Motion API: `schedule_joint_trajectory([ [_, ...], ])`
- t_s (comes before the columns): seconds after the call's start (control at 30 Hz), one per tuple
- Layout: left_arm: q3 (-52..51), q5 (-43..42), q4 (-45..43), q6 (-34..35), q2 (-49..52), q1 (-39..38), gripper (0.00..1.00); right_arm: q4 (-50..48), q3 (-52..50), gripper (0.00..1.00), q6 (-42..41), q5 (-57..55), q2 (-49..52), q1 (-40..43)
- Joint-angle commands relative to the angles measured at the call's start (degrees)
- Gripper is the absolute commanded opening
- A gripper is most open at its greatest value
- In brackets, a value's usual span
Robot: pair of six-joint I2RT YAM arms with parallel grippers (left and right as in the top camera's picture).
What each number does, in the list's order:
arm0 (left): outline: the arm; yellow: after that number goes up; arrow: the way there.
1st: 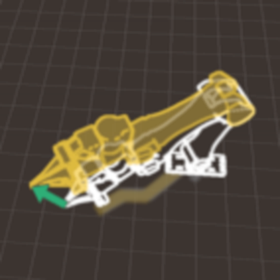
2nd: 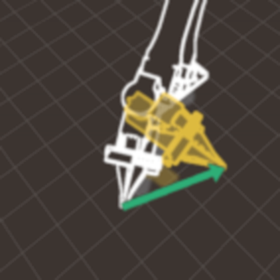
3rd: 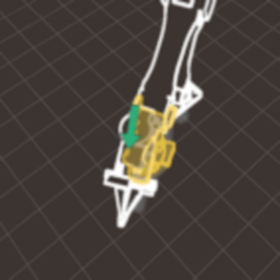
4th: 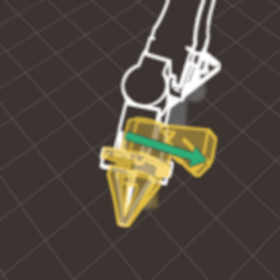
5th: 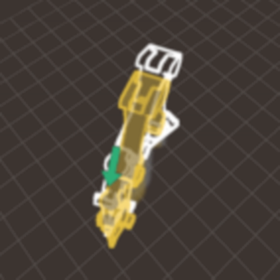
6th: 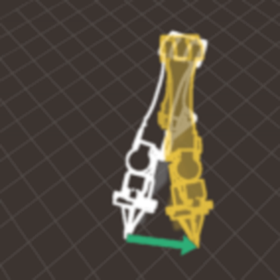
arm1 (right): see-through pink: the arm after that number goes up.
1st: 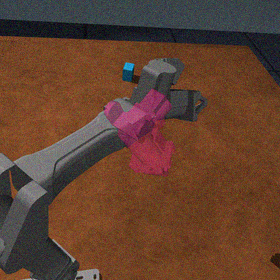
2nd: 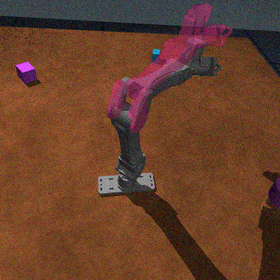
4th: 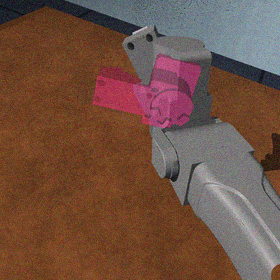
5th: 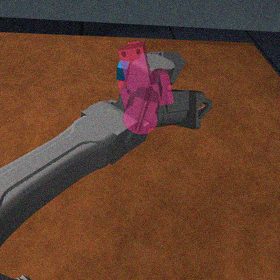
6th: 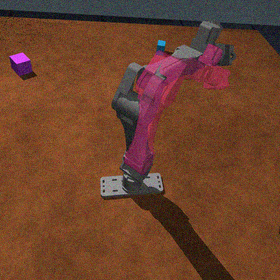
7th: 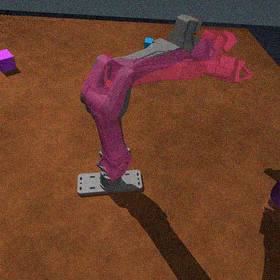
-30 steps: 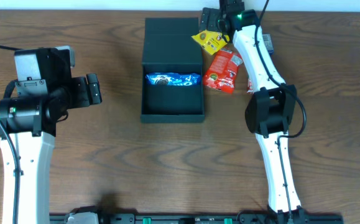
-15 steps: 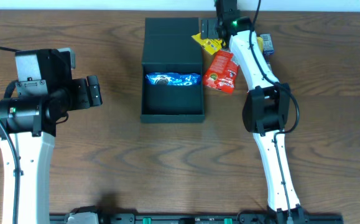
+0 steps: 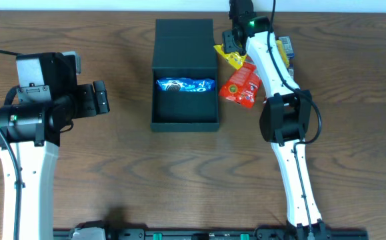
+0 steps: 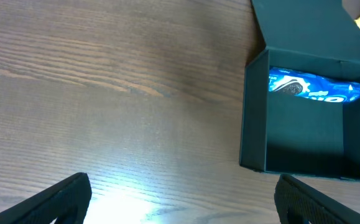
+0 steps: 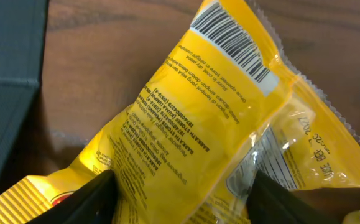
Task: Pack container
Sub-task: 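Grasp the yellow snack bag with the right gripper, then lift the yellow bag and carry it into the black box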
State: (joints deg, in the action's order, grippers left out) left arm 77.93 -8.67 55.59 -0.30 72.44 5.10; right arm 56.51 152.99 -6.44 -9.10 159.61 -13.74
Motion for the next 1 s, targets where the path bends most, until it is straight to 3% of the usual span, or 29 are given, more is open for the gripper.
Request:
schedule_joint_trajectory([
  [0.0, 0.55, -0.15, 0.26, -1.07, 0.42, 0.13, 0.95, 2.01, -0.87, 0.6, 0.74, -0.57, 1.46, -0.26],
  [0.03, 0.55, -0.13, 0.26, -1.09, 0.42, 0.13, 0.95, 2.03, -0.85, 0.56, 0.74, -0.57, 1.46, -0.28],
  [0.1, 0.55, -0.13, 0.26, -1.4, 0.42, 0.13, 0.95, 2.03, -0.85, 0.38, 0.72, -0.55, 1.44, -0.31],
  [0.17, 0.55, -0.13, 0.28, -1.49, 0.42, 0.13, 0.95, 2.03, -0.85, 0.33, 0.72, -0.55, 1.44, -0.35],
  [0.33, 0.55, -0.09, 0.26, -1.49, 0.42, 0.13, 0.95, 1.92, -0.76, 0.27, 0.72, -0.55, 1.03, -0.48],
  [0.67, 0.55, 0.26, 0.22, -2.36, 0.42, 0.13, 0.95, -0.13, -0.72, 0.05, 0.87, -0.59, -4.94, -0.57],
  [0.97, 0.55, 0.24, 0.22, -2.34, 0.42, 0.13, 0.95, 4.02, -0.72, 0.02, 6.19, -1.38, -13.77, -1.09],
])
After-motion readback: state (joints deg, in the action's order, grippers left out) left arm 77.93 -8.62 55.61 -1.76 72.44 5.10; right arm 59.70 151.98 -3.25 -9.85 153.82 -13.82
